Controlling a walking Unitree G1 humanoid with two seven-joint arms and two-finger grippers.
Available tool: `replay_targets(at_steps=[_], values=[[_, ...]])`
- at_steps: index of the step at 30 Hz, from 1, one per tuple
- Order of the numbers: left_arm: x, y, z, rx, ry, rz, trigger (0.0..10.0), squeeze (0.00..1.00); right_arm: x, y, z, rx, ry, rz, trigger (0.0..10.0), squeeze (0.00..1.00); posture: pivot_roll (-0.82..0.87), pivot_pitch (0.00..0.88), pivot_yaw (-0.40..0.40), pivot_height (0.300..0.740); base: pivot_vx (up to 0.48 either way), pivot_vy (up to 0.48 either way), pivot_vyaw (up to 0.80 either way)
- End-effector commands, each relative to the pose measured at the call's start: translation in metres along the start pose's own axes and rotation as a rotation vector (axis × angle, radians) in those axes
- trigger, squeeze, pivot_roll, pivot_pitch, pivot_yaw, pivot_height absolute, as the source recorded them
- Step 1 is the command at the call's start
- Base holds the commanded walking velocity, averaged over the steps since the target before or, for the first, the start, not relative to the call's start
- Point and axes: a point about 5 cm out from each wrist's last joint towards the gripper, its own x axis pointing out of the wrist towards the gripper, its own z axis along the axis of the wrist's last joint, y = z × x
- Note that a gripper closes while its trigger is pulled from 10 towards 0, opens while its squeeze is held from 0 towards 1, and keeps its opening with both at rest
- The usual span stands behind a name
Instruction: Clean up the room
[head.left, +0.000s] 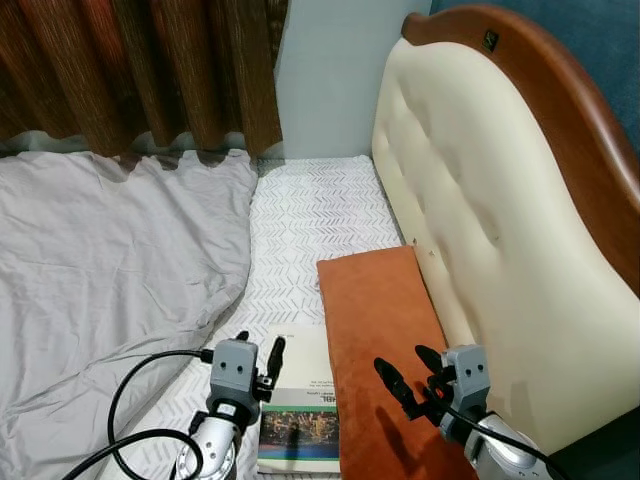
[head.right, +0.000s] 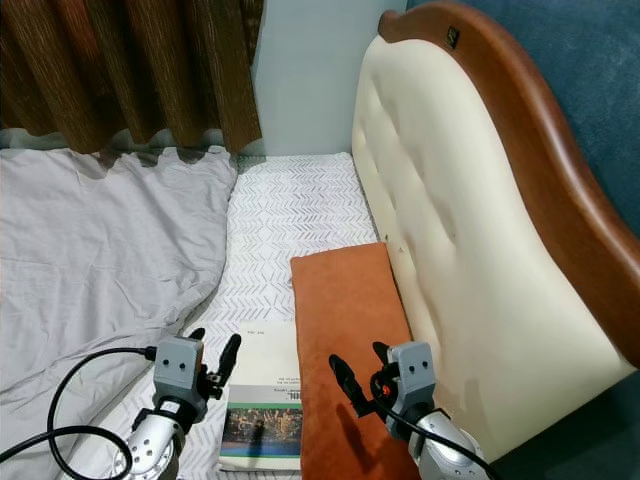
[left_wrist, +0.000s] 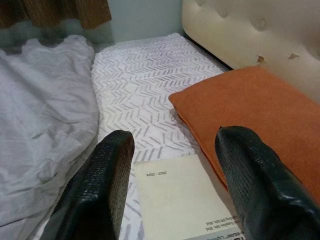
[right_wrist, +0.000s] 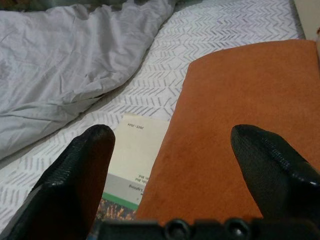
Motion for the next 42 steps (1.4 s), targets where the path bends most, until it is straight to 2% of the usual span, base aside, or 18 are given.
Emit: replay_targets(at_steps=[1, 11, 14, 21, 31, 37, 42], values=[[0.004, -0.005, 0.007, -0.013, -0.019, -0.025, 10.0, 0.00, -0.001, -0.003, 0.005, -0.006, -0.024, -0.024, 10.0, 0.00, -0.07, 0.054, -0.045, 0.740, 0.000, 0.428, 0.00], [0.008, -0.005, 0.009, 0.002, -0.025, -0.035, 10.0, 0.00, 0.004, -0.006, 0.008, -0.012, -0.034, -0.027, 10.0, 0.00, -0.07, 0.054, -0.040, 0.740, 0.000, 0.030, 0.00], [0.007, -0.006, 0.008, 0.022, -0.011, -0.037, 10.0, 0.00, 0.004, -0.005, 0.008, -0.009, -0.034, -0.024, 10.0, 0.00, -0.07, 0.054, -0.040, 0.740, -0.277, 0.000, 0.00], [0.009, -0.006, 0.008, 0.007, -0.014, -0.040, 10.0, 0.00, 0.006, -0.005, 0.009, -0.006, -0.034, -0.020, 10.0, 0.00, -0.07, 0.055, -0.040, 0.740, -0.411, 0.000, 0.00], [0.012, -0.004, 0.011, 0.030, -0.023, -0.033, 10.0, 0.00, 0.007, -0.004, 0.009, -0.003, -0.036, -0.018, 10.0, 0.00, -0.08, 0.055, -0.034, 0.740, 0.000, 0.000, 0.00], [0.014, -0.004, 0.008, 0.019, -0.003, -0.038, 10.0, 0.00, 0.008, -0.005, 0.010, -0.005, -0.039, -0.016, 10.0, 0.00, -0.08, 0.056, -0.035, 0.740, 0.000, 0.000, 0.00], [0.014, -0.001, 0.005, -0.024, 0.010, -0.043, 10.0, 0.00, 0.009, -0.006, 0.011, 0.000, -0.049, -0.033, 10.0, 0.00, -0.08, 0.056, -0.036, 0.740, 0.000, 0.232, 0.00]])
